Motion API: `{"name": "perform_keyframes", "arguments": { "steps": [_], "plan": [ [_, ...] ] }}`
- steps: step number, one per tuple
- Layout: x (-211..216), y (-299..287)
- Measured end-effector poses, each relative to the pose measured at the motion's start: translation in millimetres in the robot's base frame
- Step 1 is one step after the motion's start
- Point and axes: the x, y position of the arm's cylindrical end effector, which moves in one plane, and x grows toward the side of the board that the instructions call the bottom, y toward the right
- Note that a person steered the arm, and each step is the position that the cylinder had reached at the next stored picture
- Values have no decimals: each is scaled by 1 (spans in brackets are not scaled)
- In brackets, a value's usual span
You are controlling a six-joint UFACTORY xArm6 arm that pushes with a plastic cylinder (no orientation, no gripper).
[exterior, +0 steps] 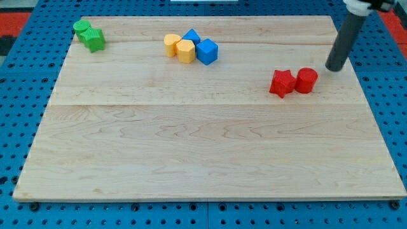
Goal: Push the red circle in between the red star and cube
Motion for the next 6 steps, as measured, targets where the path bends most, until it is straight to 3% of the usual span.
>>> {"name": "perform_keyframes", "arguments": {
  "steps": [3, 5, 6],
  "plan": [
    [45, -33],
    [-1, -54],
    [0, -108]
  ]
}}
